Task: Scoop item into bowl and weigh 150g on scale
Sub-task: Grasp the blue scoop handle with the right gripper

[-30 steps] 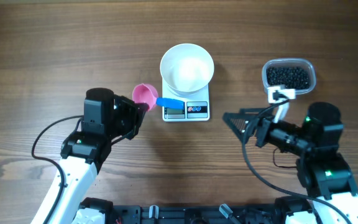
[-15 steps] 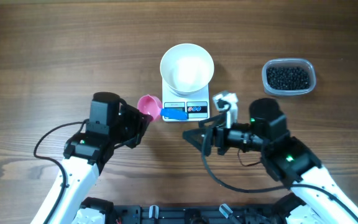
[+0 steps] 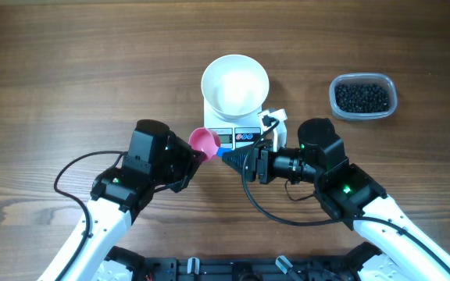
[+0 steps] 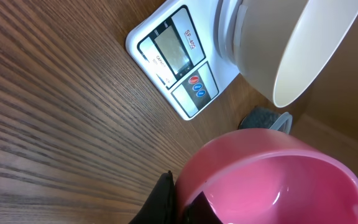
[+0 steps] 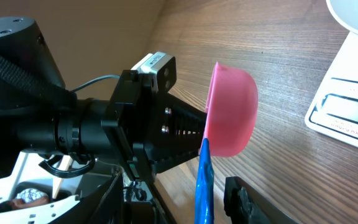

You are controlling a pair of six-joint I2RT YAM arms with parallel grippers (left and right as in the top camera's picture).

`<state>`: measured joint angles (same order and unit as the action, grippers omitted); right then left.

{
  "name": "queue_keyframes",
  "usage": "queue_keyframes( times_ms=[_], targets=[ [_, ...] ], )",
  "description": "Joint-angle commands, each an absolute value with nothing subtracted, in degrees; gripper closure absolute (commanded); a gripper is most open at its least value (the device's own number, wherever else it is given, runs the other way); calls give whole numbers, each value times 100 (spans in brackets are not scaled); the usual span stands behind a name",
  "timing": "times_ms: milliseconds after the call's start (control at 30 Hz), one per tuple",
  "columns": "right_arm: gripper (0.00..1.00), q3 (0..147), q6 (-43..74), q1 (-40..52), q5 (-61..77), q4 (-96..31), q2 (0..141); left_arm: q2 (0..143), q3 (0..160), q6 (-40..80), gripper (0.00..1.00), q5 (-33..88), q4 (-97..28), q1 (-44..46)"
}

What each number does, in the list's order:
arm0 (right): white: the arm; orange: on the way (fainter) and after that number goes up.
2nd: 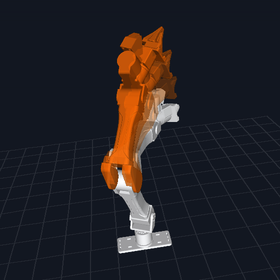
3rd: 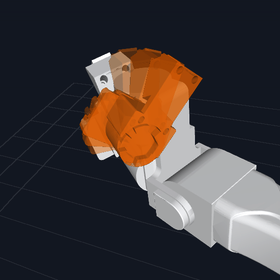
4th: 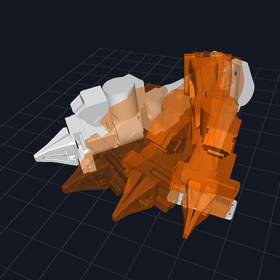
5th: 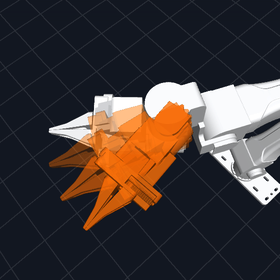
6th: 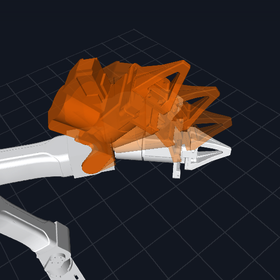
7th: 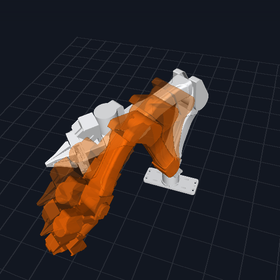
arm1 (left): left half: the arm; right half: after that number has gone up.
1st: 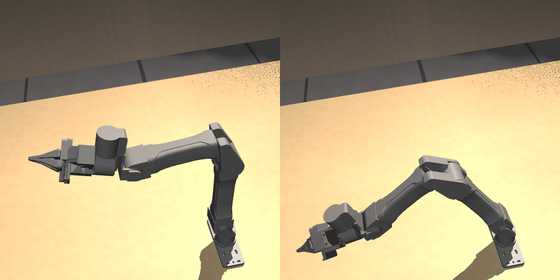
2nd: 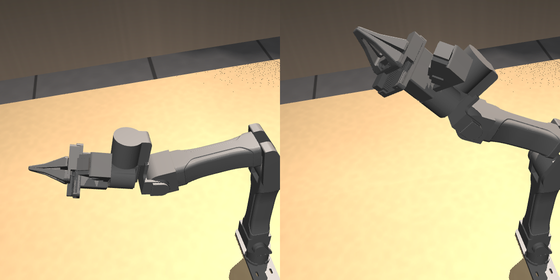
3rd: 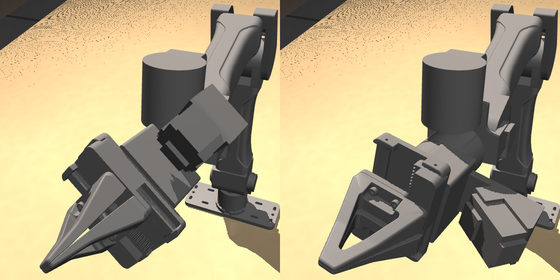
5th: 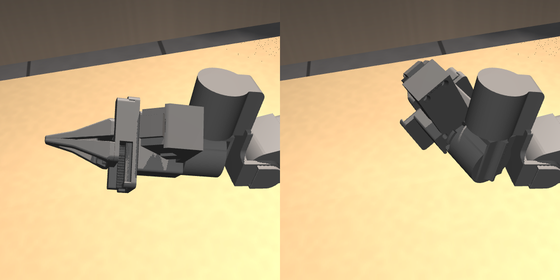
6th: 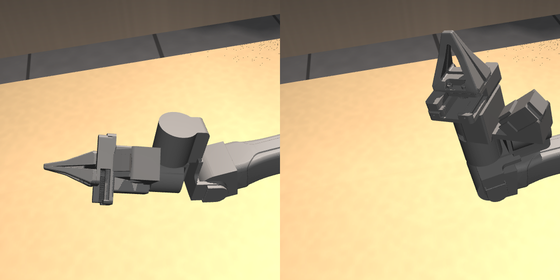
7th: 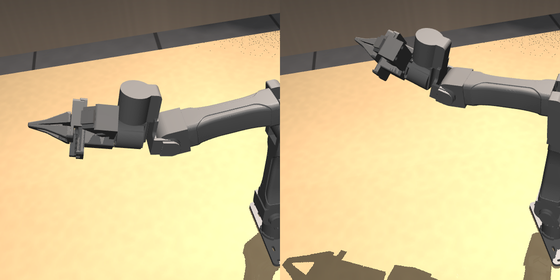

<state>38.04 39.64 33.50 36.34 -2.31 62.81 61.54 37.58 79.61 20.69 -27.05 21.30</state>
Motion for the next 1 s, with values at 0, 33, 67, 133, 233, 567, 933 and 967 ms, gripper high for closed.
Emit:
queue_keyframes(
  times_ms=[0,33,67,133,233,567,933,967],
  targets=[
    [50,3913,4189,3380,3540,-222,6340,6097,3793,7848,96,1990,-2707,2154],
    [51,3913,4224,3380,3540,-224,6344,6097,3793,7848,96,1990,-2707,2154],
    [52,3913,4228,3382,3540,-226,6344,6097,3793,7850,96,1988,-2705,2154],
    [53,3913,4252,3393,3538,-244,6344,6097,3793,7850,96,1988,-2707,2154],
    [53,3913,4261,3395,3505,-263,6344,6097,3793,7850,96,1990,-2705,2156],
    [57,3913,4215,3395,3061,-331,6344,6097,3793,7994,96,1765,-2639,2493],
    [63,3913,4246,3398,3048,-414,6344,6097,3793,8320,96,1704,-2303,2541],
    [63,3913,4250,3398,3050,-414,6344,6097,3793,8320,96,1704,-2298,2541]
  ],
)
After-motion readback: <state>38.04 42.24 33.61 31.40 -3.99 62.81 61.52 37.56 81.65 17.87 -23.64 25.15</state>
